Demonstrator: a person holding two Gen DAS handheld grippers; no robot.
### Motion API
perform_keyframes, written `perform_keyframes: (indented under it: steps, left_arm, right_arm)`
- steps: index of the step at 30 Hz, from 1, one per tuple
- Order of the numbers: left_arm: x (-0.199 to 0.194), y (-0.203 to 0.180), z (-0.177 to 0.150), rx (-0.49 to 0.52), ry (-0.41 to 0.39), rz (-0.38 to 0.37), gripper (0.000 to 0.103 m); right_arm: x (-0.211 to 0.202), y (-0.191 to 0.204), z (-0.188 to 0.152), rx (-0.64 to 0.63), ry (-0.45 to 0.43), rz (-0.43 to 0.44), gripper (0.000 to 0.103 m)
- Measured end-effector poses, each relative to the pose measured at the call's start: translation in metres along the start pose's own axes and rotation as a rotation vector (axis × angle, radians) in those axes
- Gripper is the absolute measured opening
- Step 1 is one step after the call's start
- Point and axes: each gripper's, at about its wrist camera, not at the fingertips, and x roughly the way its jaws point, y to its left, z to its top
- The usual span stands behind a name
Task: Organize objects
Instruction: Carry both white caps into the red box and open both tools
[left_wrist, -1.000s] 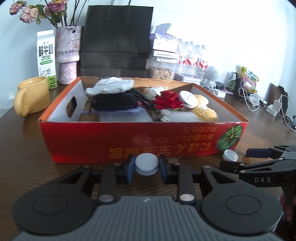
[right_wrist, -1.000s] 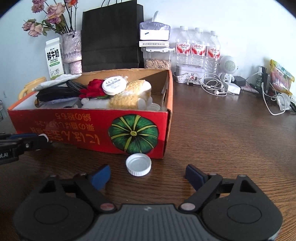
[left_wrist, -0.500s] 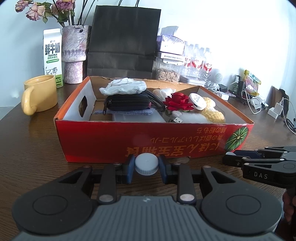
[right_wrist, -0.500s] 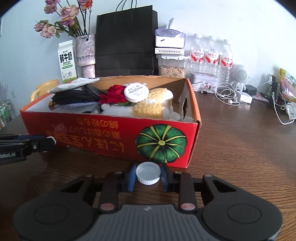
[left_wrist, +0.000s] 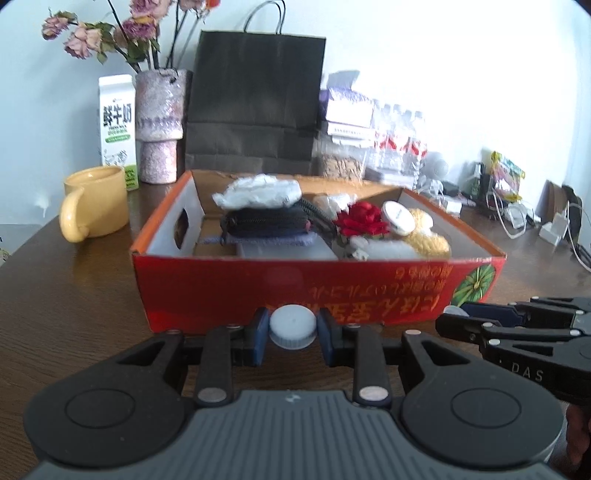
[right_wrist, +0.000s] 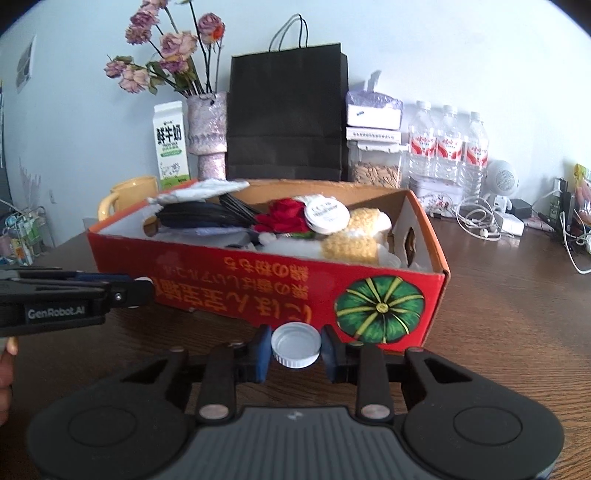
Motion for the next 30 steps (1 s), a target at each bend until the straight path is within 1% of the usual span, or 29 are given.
perform_keyframes:
  steps: [7,12,14,19,20,23,30]
  left_arm:
    - [-0.017,-0.006,0.024,-0.007,-0.075,-0.031,0.029]
    - [-0.015,-0.014,0.047,-0.001,-0.127,-0.043,0.029]
    - [-0.011,-0.016,0.055,-0.001,-0.141,-0.041,0.029]
    - [0.004,-0.018,0.075,-0.010,-0.166,-0.035,0.029]
    - [0.007,-0.017,0.078,-0.014,-0.170,-0.034,0.029]
    - [0.019,-0.015,0.087,-0.024,-0.176,-0.032,0.029]
    - [0.048,-0.011,0.101,-0.022,-0.172,-0.033,0.029]
  right_arm:
    - [-0.012,0.010,0.020,-0.018,-0.086,0.029,0.027]
    - [-0.012,0.013,0.044,-0.030,-0.151,0.033,0.027]
    - [-0.007,0.013,0.058,-0.040,-0.181,0.031,0.027]
    - [0.004,0.009,0.076,-0.045,-0.209,0.025,0.027]
    - [0.012,0.006,0.083,-0.041,-0.218,0.021,0.027]
    - [0.020,0.002,0.090,-0.035,-0.223,0.013,0.027]
    - [0.054,-0.011,0.105,-0.022,-0.223,0.018,0.027]
